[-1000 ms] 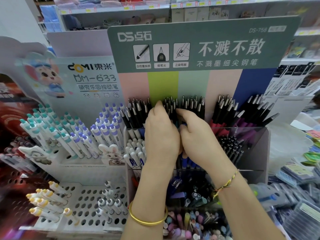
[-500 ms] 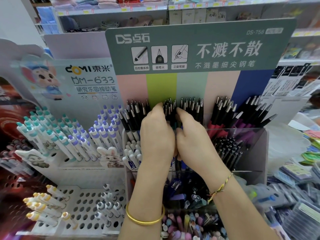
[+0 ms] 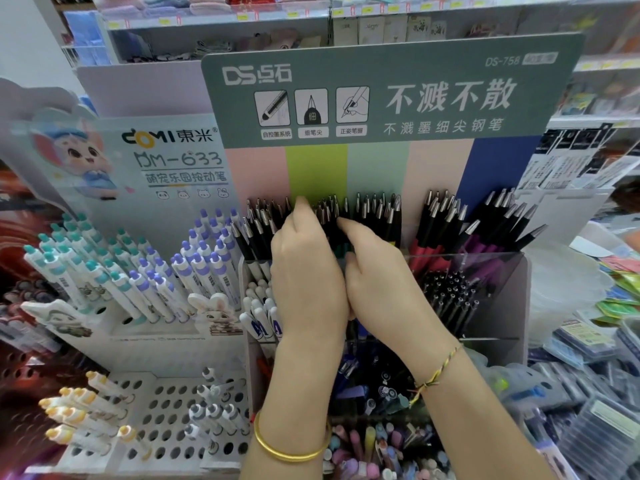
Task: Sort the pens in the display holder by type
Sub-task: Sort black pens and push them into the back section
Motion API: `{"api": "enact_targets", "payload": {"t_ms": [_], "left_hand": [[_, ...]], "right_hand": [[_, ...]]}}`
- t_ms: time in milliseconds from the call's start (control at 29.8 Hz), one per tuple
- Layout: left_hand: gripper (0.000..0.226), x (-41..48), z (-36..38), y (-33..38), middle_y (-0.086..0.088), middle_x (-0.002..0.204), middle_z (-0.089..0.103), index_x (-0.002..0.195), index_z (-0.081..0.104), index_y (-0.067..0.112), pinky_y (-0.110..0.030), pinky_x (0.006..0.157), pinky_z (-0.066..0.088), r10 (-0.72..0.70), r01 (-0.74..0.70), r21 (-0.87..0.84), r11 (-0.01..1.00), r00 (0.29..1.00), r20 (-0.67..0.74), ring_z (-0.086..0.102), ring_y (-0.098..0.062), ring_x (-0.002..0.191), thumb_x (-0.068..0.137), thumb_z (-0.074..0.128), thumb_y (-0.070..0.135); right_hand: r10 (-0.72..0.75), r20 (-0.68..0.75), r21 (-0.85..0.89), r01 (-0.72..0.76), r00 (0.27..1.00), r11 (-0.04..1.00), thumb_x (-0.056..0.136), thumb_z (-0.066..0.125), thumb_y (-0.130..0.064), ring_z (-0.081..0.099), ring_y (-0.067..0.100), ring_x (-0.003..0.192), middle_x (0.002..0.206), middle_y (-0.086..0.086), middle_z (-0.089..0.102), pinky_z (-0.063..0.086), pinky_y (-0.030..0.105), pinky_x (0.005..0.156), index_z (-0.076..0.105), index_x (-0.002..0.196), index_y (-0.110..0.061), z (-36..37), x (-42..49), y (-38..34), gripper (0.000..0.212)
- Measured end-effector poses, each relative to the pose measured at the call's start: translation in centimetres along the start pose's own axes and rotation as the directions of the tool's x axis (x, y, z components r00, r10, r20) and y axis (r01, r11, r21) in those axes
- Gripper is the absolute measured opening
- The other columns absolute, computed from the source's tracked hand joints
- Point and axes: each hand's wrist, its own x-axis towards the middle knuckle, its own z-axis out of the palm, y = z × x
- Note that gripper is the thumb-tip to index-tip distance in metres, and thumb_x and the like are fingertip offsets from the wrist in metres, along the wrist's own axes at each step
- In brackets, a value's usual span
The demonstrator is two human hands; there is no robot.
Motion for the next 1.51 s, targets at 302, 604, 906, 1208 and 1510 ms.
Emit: {"api": "enact_targets", "payload": {"t_ms": [302, 604, 906, 1208, 1510], "left_hand": [[0.043, -0.5, -4.7, -3.2, -0.011, 0.12, 0.048, 0.13, 0.052, 0.006, -0.02, 0.087, 0.028, -0.144, 0.152, 0.036, 0.988, 0.976, -0.162, 0.046, -0.026, 0.115, 0.089, 0.062, 0.009], [0.025, 3.7, -5.2, -3.6, -0.014, 0.107, 0.053, 0.111, 0.059, 0.002, -0.027, 0.074, 0.032, -0.055, 0.053, 0.173, 0.984, 0.998, 0.006, 0.05, -0.03, 0.097, 0.086, 0.06, 0.002], [0.049, 2.0, -4.6, -4.9, -0.013, 0.122, 0.061, 0.13, 0.056, 0.005, -0.038, 0.094, 0.039, 0.139, -0.116, 0.14, 0.983, 0.977, -0.163, 0.051, -0.034, 0.11, 0.082, 0.062, -0.004], [0.045, 2.3, -5.7, -6.0, 0.001, 0.123, 0.065, 0.124, 0.062, 0.021, -0.044, 0.097, 0.028, 0.134, -0.116, 0.225, 0.968, 0.989, -0.065, 0.053, -0.021, 0.12, 0.085, 0.049, 0.002], [0.016, 5.0, -6.4, -5.5, -0.003, 0.106, 0.063, 0.102, 0.067, 0.017, -0.034, 0.081, 0.027, 0.025, -0.028, 0.329, 0.944, 1.0, 0.015, 0.047, -0.028, 0.106, 0.087, 0.064, 0.022]], "right_hand": [[-0.153, 0.025, -0.01, 0.154, 0.988, 0.988, 0.093, 0.045, 0.0, 0.063, 0.024, 0.098, 0.125, 0.002, 0.053, 0.05, 0.034, 0.089, 0.055, 0.127, -0.013, 2.8, -0.1, -1.6, 0.038], [-0.028, 0.076, -0.033, 0.031, 0.997, 0.999, 0.089, 0.042, 0.002, 0.061, 0.03, 0.078, 0.102, 0.014, 0.061, 0.05, 0.04, 0.068, 0.04, 0.118, -0.011, 5.1, 1.4, -2.9, 0.032], [-0.021, 0.03, -0.036, 0.022, 0.999, 0.999, 0.093, 0.045, -0.004, 0.06, 0.025, 0.101, 0.133, 0.009, 0.048, 0.05, 0.039, 0.085, 0.036, 0.136, -0.015, 5.4, 1.1, -2.7, 0.045], [-0.028, 0.031, -0.034, 0.029, 0.999, 0.999, 0.091, 0.046, 0.001, 0.047, 0.021, 0.124, 0.142, 0.006, 0.041, 0.039, 0.031, 0.103, 0.03, 0.145, -0.016, 6.3, 1.4, -2.9, 0.058], [0.006, -0.008, -0.008, -0.006, 1.0, 1.0, 0.094, 0.044, -0.002, 0.063, 0.033, 0.087, 0.1, 0.016, 0.063, 0.052, 0.047, 0.077, 0.045, 0.126, -0.008, 5.9, 2.1, -3.3, 0.033]]}}
